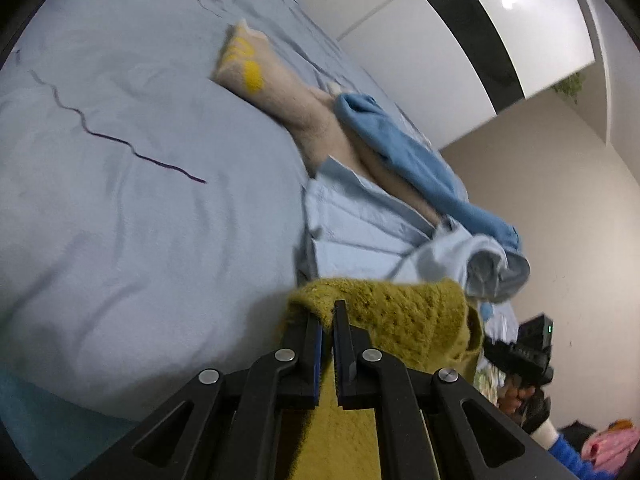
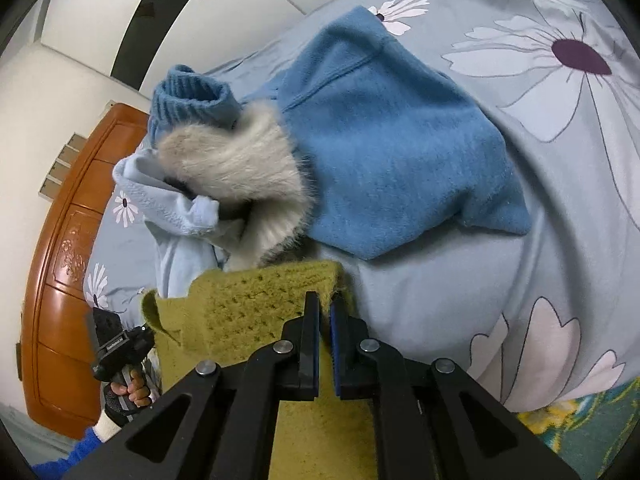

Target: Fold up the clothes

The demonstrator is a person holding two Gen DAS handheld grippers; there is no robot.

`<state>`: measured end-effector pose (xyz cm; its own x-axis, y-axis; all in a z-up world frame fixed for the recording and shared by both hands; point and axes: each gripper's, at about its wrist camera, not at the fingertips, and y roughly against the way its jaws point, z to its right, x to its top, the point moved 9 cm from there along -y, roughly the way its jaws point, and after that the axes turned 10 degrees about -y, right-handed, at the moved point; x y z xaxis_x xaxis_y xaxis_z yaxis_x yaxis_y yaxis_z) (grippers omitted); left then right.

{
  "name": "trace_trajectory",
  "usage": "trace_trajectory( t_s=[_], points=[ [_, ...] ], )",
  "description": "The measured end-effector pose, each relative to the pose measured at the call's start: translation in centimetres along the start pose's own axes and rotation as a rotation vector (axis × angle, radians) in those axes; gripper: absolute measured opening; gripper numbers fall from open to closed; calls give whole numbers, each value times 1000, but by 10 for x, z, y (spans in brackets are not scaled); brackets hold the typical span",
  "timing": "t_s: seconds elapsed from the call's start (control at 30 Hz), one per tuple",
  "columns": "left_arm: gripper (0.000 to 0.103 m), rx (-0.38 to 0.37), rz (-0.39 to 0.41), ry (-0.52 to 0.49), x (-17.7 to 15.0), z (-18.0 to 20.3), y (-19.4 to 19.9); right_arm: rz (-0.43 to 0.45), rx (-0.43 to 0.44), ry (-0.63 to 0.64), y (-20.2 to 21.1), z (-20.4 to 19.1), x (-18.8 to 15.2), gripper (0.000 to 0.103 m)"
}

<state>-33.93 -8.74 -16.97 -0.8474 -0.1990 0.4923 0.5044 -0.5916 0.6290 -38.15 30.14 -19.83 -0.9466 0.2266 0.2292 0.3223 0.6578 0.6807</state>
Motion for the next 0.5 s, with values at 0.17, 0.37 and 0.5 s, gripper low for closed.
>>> trace_trajectory(
  t_s=[0.17, 0.37, 0.5],
  points=[
    [44, 58, -12, -36, -6, 5, 19, 1, -48, 13, 10, 2, -9, 22],
    [68, 155, -28, -297, 11, 37, 37, -40, -130, 245, 21, -24, -18, 45],
    [73, 169, -142, -495, 20, 61, 15, -104, -203, 466, 7, -52, -20, 47]
  ],
)
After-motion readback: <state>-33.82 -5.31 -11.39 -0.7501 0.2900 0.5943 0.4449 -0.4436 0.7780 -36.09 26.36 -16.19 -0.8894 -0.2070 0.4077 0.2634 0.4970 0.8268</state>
